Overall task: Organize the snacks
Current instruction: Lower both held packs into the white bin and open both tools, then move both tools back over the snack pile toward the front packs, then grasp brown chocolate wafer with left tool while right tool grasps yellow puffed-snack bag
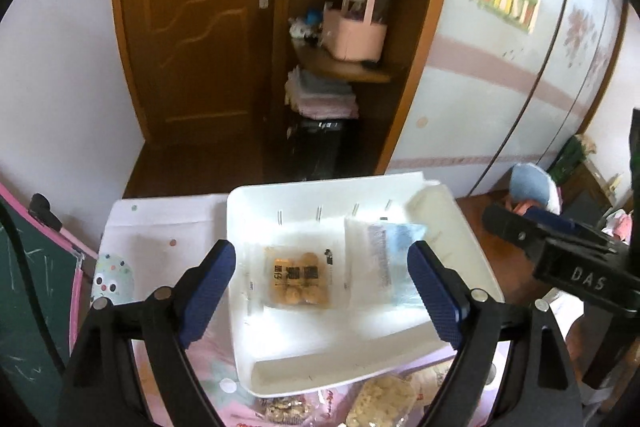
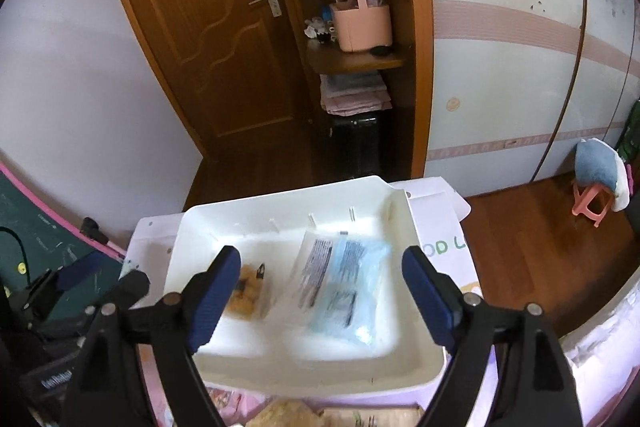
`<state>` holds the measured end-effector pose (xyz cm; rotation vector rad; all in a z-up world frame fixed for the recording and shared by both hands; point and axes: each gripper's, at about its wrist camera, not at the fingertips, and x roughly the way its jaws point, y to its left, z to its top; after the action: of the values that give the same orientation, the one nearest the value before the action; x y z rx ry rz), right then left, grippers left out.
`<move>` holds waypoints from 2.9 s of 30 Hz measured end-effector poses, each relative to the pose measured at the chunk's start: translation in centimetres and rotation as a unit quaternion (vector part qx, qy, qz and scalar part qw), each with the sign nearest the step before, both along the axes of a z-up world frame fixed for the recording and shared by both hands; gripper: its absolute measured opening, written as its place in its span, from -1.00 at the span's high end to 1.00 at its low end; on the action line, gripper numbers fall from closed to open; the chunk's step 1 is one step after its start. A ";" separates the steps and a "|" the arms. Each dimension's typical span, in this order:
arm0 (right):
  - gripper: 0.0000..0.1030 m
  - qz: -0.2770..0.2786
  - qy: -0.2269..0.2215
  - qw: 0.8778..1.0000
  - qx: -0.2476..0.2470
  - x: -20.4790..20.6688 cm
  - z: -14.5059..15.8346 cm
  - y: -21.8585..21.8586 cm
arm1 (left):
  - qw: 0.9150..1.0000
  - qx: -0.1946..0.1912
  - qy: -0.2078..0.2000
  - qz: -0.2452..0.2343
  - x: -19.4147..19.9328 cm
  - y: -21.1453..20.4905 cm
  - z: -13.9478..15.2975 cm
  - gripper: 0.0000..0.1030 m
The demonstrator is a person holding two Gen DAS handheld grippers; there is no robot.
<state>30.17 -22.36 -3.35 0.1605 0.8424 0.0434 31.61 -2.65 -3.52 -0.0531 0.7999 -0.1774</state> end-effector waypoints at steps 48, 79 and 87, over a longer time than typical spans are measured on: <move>-0.56 0.165 0.146 0.975 -0.031 -32.2 -13.3 6.7 | 0.983 0.049 0.127 -0.121 -32.2 2.4 -14.3 -0.76; -0.10 0.192 0.172 0.963 -0.075 -29.7 -19.1 8.5 | 0.970 0.051 0.191 -0.139 -29.5 -0.3 -19.6 -0.72; -0.10 0.177 0.155 0.969 -0.070 -29.4 -18.6 6.7 | 0.967 0.051 0.206 -0.143 -28.6 -1.8 -20.7 -0.55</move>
<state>0.80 -15.62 -21.93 -0.1214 1.1757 0.3003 3.05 -4.46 -24.26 0.1288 1.2317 -0.4072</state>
